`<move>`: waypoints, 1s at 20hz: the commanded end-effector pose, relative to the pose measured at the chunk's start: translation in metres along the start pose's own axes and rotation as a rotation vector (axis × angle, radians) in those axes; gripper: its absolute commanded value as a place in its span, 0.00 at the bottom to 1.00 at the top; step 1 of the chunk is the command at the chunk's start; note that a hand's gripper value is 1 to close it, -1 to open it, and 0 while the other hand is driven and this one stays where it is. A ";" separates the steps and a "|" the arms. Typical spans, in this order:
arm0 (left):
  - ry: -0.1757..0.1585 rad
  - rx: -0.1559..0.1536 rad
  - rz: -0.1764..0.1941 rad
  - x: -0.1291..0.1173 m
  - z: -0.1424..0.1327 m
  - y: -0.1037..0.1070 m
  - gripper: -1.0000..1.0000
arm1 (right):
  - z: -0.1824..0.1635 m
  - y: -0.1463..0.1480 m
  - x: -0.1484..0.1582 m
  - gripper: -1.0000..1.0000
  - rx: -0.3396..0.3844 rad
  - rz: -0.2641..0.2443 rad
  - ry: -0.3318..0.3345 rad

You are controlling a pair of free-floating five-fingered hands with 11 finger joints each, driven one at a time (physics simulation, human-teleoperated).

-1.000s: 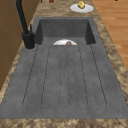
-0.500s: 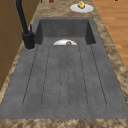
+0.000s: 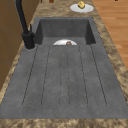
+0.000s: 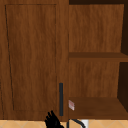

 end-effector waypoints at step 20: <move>0.036 0.133 -0.105 -0.018 -0.016 -0.016 0.00 | 0.000 0.000 0.000 0.50 0.000 0.000 0.000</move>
